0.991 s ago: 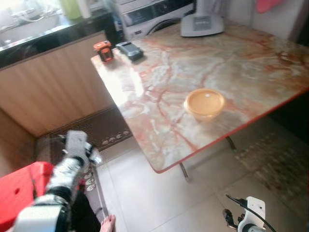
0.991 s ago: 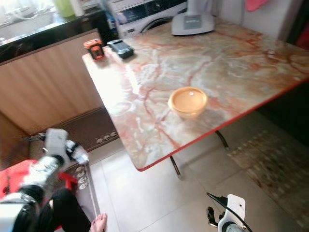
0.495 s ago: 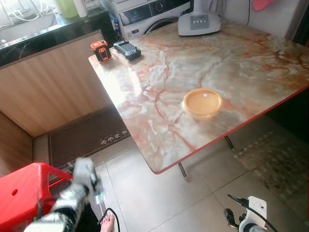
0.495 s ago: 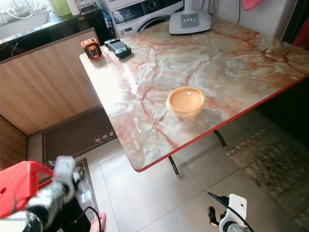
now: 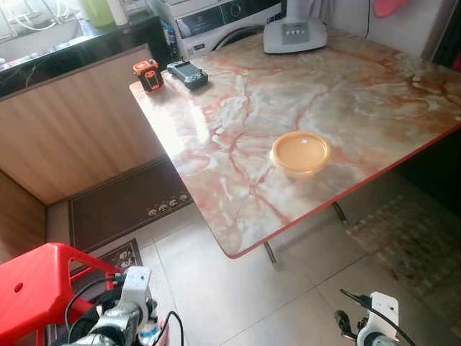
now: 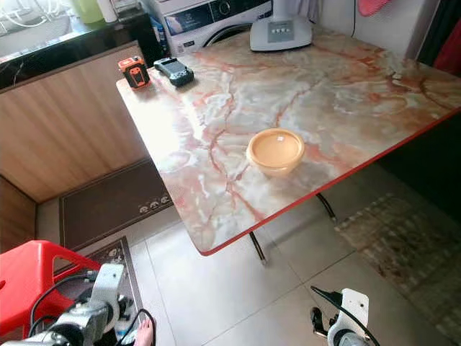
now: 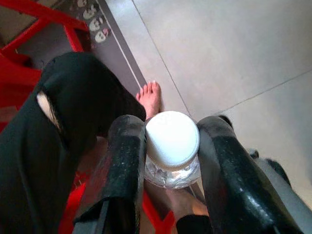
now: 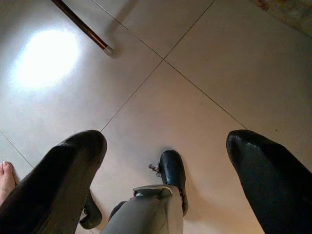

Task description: Restocking fridge

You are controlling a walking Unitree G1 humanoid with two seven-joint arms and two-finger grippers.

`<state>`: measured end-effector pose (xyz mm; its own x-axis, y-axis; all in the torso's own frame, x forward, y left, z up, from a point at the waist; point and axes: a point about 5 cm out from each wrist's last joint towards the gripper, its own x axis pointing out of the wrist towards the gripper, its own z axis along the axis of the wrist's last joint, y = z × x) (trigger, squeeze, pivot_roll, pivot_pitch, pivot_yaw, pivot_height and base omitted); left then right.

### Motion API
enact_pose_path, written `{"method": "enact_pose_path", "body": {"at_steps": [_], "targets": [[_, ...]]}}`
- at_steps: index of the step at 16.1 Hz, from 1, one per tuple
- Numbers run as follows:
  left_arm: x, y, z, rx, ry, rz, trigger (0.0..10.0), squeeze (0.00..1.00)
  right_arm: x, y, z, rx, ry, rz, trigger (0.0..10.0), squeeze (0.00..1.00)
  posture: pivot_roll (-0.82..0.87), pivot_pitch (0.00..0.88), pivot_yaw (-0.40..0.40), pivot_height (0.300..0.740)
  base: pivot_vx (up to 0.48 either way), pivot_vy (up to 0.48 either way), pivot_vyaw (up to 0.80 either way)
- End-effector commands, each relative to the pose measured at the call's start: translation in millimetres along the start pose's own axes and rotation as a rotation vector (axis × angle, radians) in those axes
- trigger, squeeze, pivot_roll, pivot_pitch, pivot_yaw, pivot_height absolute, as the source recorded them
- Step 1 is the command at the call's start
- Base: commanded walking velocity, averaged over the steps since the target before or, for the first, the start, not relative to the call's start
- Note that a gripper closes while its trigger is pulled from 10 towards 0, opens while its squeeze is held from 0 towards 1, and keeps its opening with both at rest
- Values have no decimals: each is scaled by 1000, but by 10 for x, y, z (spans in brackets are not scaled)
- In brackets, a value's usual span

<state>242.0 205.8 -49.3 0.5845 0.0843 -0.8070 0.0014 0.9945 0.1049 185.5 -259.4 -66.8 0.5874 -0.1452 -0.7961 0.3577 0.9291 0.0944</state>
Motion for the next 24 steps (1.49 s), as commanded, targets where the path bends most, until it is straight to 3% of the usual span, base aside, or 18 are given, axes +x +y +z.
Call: {"method": "enact_pose_path", "body": {"at_steps": [1,2,3,4,5,10,13,15,16,17,18,21,23,24], "targets": [[-12,98,-106,-2,41,35,10000,0,3,21,-19,4,13,7,10000,0,-118,68,138,740,0,0,0],[-15,111,-150,-10,50,49,0,0,2,16,-17,1,13,6,10000,0,-118,68,136,740,0,0,0],[-16,110,-160,-8,55,48,0,0,2,14,-17,0,13,5,10000,0,-121,65,134,740,0,0,0],[-16,99,-173,-4,65,39,2039,0,1,9,-19,0,13,4,10000,0,-122,60,132,740,0,0,0],[-16,98,-174,25,70,35,10000,0,0,6,-21,1,13,4,10000,0,-122,57,131,740,0,0,0],[-26,143,-240,216,139,62,10000,0,3,28,-14,-53,12,20,10000,0,-146,3,140,740,0,0,0],[-22,72,-271,390,100,29,10000,0,-2,11,-7,-74,2,21,10000,0,-155,0,121,740,0,0,0],[-12,-41,-198,312,17,-32,10000,0,-6,-7,-9,-72,-5,14,10000,0,-154,0,116,740,0,0,0],[-12,-21,-175,324,4,-9,10000,0,-7,-8,-8,-69,-9,14,10000,0,-153,0,116,740,0,0,0],[-13,4,-139,210,-21,3,10000,0,-8,-9,-9,-68,-11,16,10000,0,-147,0,112,740,0,0,0],[-13,26,-127,181,-25,11,10000,0,-7,-6,-5,-69,-11,17,10000,0,-148,0,114,740,0,0,0],[-13,63,-66,175,-39,19,10000,0,-3,11,7,-56,-17,22,10000,0,-140,14,125,740,0,0,0],[-31,-26,-323,161,-26,10,10000,0,0,21,2,-45,-14,19,10000,0,-133,32,132,740,0,0,0],[-33,-20,-333,146,-25,11,10000,0,1,23,0,-40,-13,18,10000,0,-133,36,134,740,0,0,0]]}}
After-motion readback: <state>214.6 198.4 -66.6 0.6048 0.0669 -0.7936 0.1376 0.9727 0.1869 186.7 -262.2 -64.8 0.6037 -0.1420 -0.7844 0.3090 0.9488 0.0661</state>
